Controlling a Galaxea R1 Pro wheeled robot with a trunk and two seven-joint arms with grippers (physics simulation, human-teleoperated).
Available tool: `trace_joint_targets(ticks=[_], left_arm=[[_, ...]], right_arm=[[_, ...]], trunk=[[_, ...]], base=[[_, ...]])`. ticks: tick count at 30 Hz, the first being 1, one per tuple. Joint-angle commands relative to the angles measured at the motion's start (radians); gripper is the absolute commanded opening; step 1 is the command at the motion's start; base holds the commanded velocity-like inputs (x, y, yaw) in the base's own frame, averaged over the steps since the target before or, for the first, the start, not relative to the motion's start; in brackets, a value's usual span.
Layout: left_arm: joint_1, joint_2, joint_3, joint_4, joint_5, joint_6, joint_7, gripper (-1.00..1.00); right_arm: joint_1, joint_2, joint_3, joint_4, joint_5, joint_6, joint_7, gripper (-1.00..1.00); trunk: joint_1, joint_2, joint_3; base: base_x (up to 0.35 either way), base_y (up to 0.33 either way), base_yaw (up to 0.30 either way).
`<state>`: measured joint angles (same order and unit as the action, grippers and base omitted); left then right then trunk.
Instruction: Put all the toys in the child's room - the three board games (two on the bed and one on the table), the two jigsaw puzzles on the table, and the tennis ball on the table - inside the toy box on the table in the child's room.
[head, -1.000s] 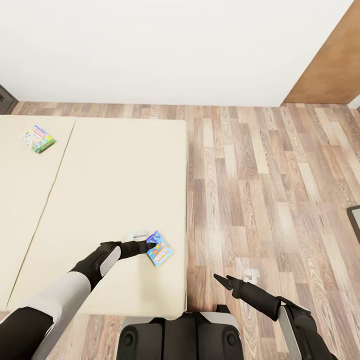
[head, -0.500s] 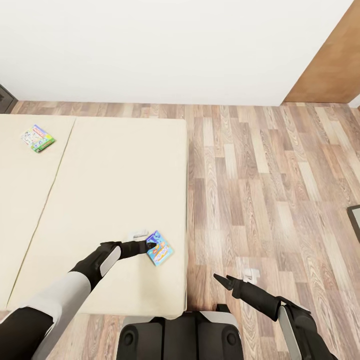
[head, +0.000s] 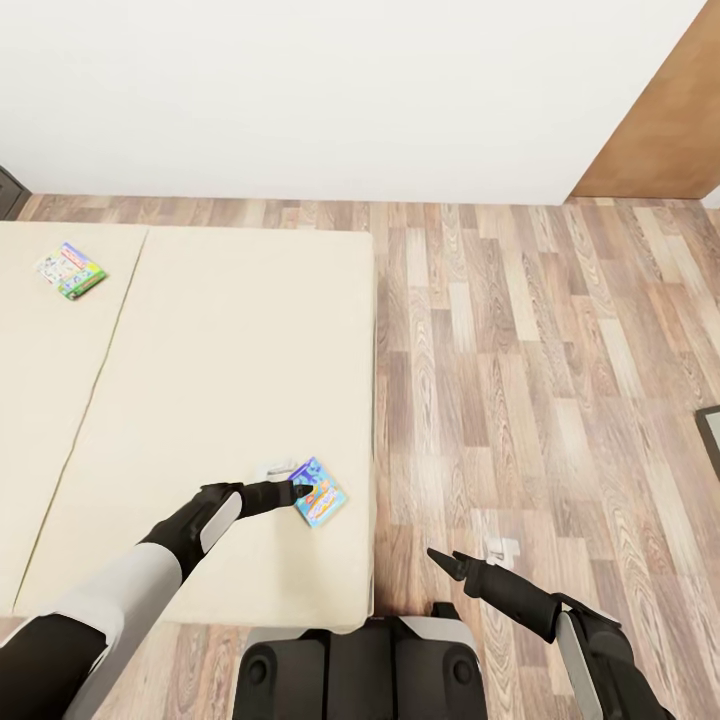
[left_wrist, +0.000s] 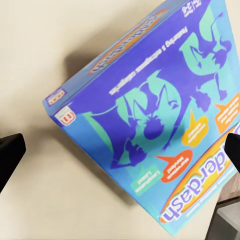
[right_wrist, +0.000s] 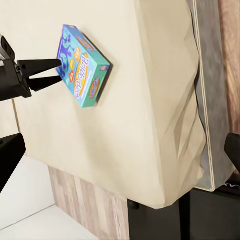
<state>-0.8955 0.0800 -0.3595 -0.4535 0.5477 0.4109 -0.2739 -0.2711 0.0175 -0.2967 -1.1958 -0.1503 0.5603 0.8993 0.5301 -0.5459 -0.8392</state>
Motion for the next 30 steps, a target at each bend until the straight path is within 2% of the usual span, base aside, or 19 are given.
trace_joint_targets(ticks=[1,18,30], left_arm=[[0.0,0.001,-0.005,-0.001,0.005,0.003,0.0,1.0],[0.0,-0.003,-0.005,-0.002,0.005,-0.002,0.001,1.0],[0.0,-0.004,-0.005,-0.002,0.004,-0.002,0.0,1.0]], right_arm=[[0.0,0.001,-0.002,0.0,-0.004,0.007,0.002,1.0],[0.0,0.001,-0.002,0.001,-0.004,0.007,0.003,1.0],[0.0,0.001,-0.002,0.001,-0.003,0.006,0.004,1.0]], trunk=[[0.0,-0.001,-0.001],[0.0,-0.001,-0.003],[0.0,-0.001,-0.003]], base=[[0.0,0.0,0.0],[0.0,-0.005,0.0],[0.0,-0.168,0.0]])
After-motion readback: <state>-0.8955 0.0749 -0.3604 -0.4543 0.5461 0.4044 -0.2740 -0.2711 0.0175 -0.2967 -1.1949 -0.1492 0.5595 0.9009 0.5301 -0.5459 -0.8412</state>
